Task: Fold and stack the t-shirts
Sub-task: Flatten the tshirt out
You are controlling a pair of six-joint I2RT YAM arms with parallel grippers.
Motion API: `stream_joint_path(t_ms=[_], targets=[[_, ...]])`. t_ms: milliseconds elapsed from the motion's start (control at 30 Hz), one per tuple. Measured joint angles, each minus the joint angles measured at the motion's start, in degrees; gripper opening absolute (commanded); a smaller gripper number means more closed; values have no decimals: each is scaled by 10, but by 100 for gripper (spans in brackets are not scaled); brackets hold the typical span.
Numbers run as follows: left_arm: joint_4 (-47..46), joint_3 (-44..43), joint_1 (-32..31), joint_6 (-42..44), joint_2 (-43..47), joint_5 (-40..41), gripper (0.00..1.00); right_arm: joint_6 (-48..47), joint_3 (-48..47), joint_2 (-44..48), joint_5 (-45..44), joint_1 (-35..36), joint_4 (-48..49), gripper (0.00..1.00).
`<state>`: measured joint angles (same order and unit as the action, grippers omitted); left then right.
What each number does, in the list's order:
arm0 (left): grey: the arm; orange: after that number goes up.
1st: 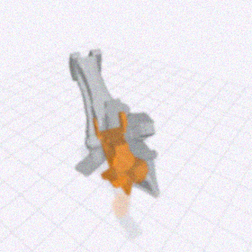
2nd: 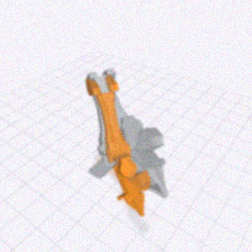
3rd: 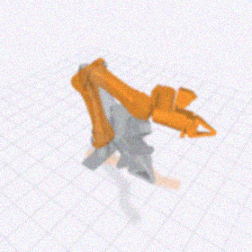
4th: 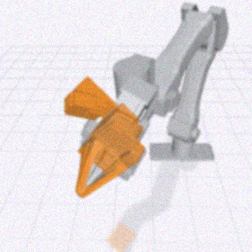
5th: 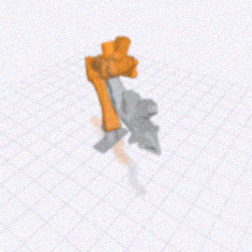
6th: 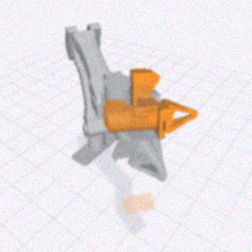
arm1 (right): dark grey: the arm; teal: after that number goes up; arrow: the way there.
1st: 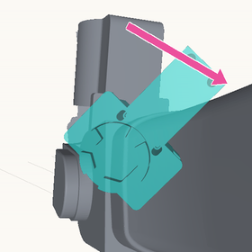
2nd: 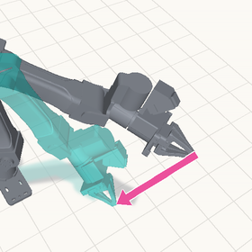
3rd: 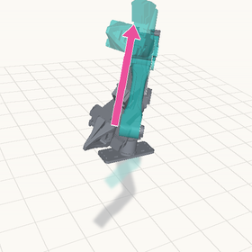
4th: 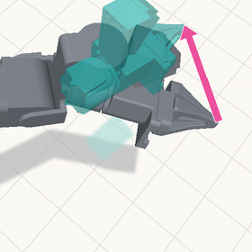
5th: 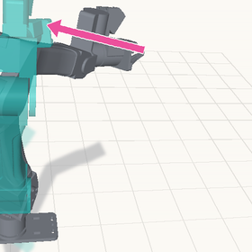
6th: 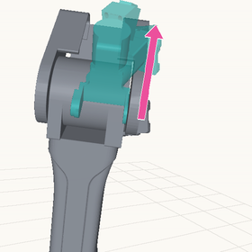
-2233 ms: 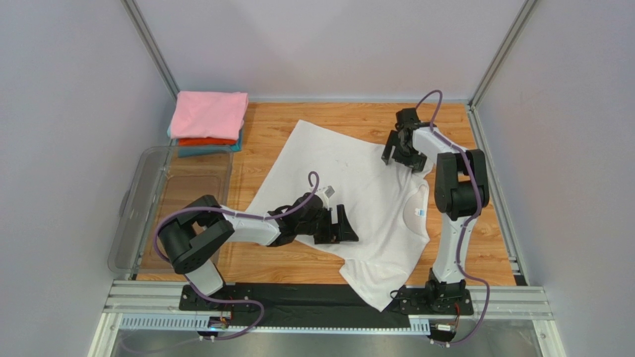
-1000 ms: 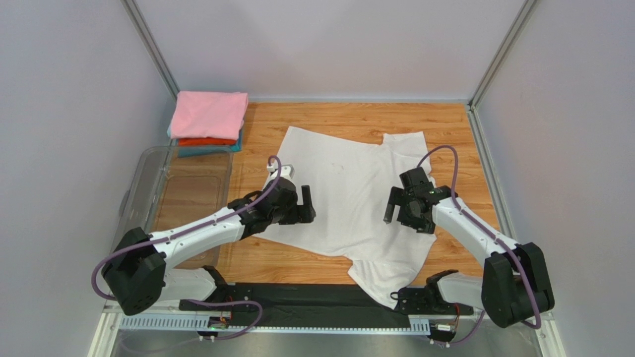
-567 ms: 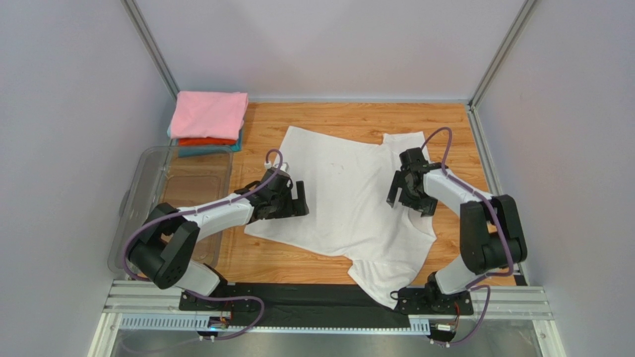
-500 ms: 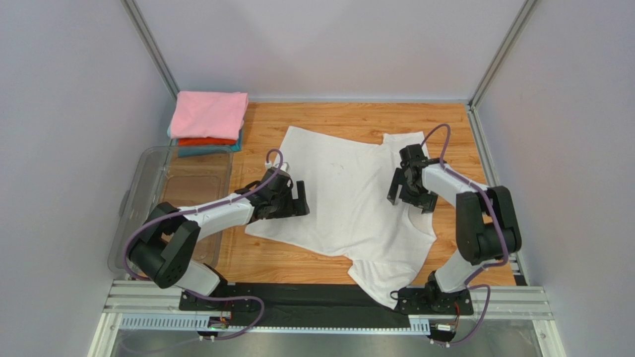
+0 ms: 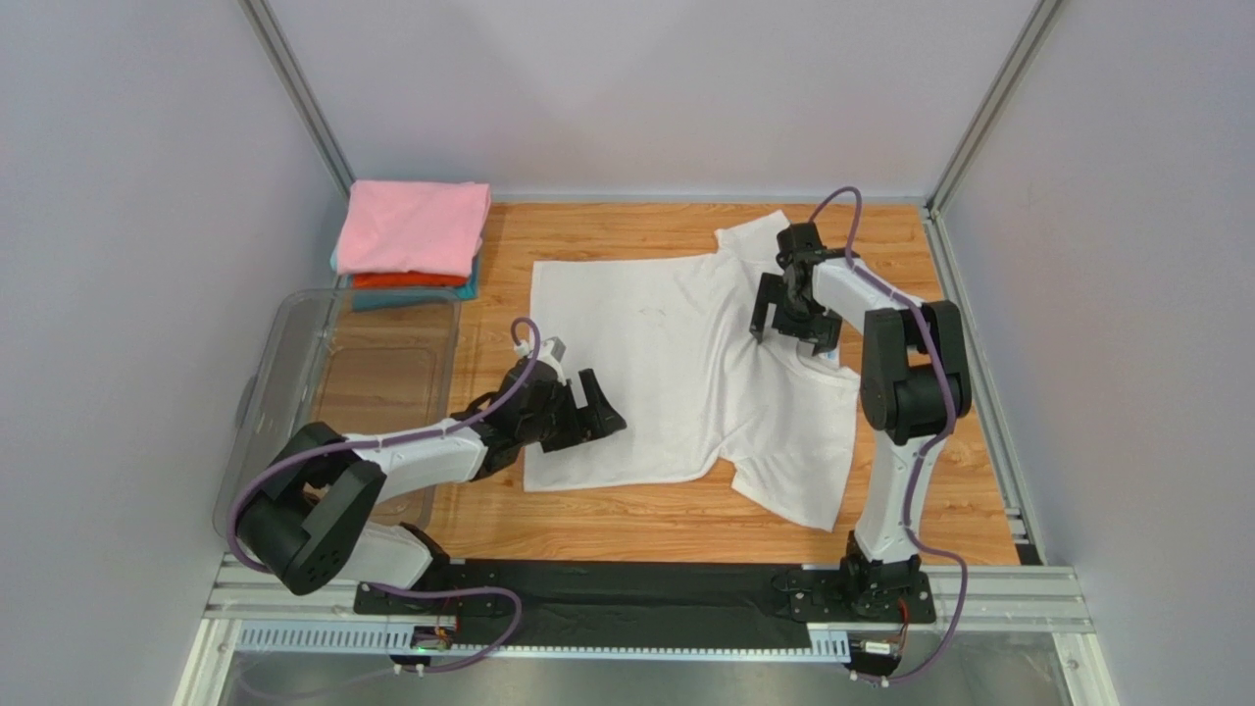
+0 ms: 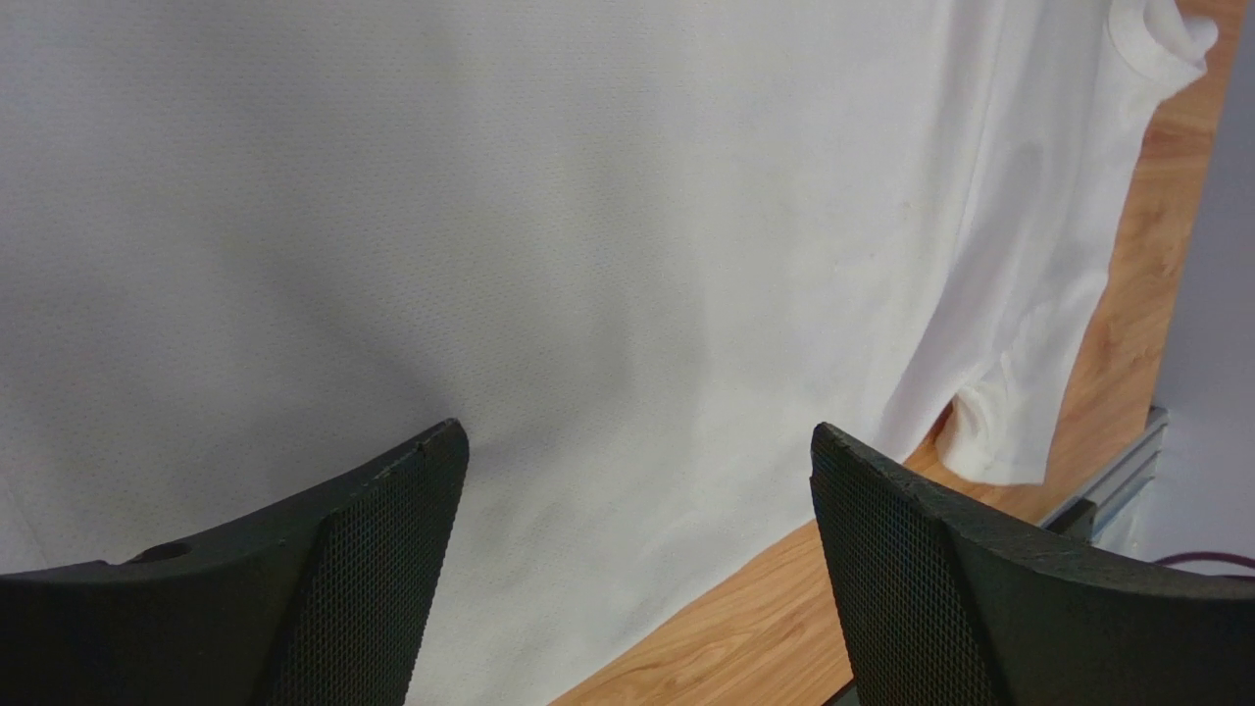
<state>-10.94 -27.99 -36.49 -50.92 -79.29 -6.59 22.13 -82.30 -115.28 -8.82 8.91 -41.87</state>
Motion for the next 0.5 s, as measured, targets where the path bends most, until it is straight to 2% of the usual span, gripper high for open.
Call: stream_joint_path(t_ms=[167, 333, 433, 500], targets=[[0, 2, -21, -24, 3, 10, 95, -17, -65, -40, -11, -1, -13, 100], [73, -28, -26, -16, 9, 44, 95, -21, -52, -23, -45, -1, -27, 100], [146, -38, -26, -8, 43, 70, 95, -20, 4, 50, -64, -1, -37, 100], [189, -39, -26, -7, 83, 83, 96, -11, 46, 133, -73, -1, -50, 100]])
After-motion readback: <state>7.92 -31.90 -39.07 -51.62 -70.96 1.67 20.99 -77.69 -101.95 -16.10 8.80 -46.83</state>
